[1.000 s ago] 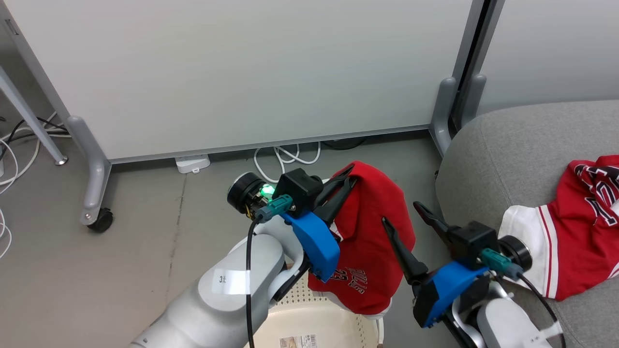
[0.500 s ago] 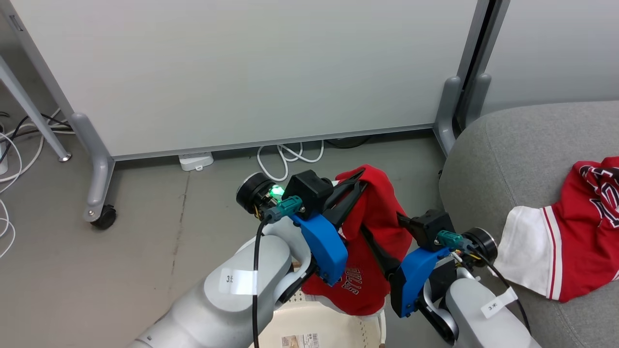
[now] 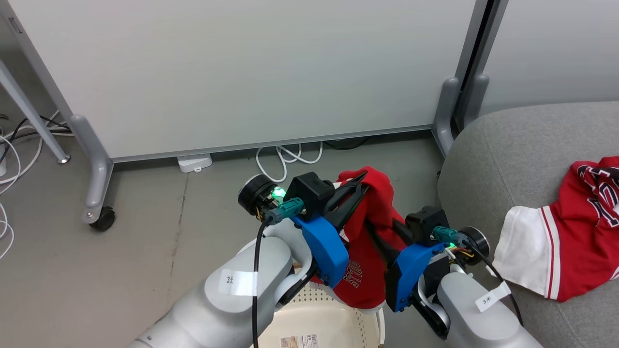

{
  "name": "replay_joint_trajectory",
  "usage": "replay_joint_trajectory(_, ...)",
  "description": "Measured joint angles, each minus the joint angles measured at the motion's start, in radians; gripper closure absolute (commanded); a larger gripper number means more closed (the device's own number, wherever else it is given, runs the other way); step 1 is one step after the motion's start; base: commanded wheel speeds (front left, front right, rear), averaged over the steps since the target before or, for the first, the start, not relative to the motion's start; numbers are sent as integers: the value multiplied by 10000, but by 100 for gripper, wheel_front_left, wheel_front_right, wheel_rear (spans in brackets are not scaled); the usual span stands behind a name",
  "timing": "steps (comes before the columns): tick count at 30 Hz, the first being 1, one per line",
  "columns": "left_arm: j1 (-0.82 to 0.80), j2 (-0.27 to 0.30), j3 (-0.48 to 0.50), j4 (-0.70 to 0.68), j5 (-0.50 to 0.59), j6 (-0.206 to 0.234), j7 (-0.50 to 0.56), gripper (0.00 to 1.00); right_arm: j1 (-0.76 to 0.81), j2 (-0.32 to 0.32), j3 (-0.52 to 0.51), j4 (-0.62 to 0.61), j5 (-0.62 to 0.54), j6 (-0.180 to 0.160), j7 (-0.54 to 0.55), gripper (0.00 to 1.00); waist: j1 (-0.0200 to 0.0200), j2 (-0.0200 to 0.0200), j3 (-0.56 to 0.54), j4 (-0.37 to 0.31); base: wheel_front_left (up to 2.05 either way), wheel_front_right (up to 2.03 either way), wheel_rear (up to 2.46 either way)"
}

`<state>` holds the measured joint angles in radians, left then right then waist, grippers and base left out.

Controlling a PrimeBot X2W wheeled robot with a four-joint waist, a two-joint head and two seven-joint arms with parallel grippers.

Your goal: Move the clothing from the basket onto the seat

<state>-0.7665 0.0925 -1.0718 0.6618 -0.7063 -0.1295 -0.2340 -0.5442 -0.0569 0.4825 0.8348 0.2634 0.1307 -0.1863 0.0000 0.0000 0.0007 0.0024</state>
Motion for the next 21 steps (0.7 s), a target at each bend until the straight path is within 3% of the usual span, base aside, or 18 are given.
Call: replay_joint_trajectory(21,42,61,105,198,-395,42,-56,100,-457,44,579,909,817,0,-591,100,0,0,-15,-168,0,0,0)
